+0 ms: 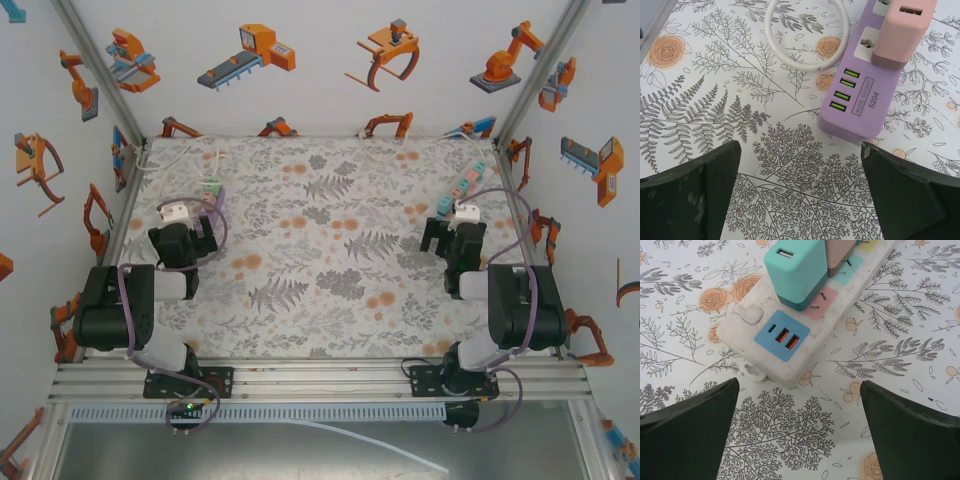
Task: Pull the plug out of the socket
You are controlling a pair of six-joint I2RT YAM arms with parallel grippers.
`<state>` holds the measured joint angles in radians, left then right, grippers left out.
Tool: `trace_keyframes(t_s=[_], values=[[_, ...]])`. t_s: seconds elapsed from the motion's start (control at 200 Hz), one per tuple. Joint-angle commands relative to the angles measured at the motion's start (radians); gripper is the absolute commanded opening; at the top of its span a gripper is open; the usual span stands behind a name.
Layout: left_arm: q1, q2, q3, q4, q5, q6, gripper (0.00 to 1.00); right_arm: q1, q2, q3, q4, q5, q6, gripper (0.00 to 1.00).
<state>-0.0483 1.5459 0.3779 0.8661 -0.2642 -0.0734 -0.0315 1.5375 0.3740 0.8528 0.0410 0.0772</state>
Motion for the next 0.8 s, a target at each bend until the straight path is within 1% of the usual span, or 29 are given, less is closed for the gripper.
trace_keyframes(t_s=[0.0,0.36,0.626,0.686,0.796], values=[[-0.002,-0.005,0.010,0.008,0.003,-0.001,0.97,-0.008,0.006,0.017,0.011,-0.003,-0.010,0.99],[-0.002,-0.006,0.011,0.008,0.004,-0.003,0.97,-0.008,0.006,0.017,0.011,-0.003,-0.009,0.99],[-0.002,-0.005,0.009,0.009,0.005,-0.001,0.97,-0.008,0.004,0.013,0.017,0.020,-0.002,0.99],[-0.002,-0.007,0.008,0.011,0.005,-0.002,0.97,-0.008,0.003,0.008,0.023,0.003,-0.007,0.99],[-0.006,-0.005,0.011,0.009,0.043,0.022,0.97,-0.008,0.000,-0.008,0.051,-0.024,-0.017,0.99]])
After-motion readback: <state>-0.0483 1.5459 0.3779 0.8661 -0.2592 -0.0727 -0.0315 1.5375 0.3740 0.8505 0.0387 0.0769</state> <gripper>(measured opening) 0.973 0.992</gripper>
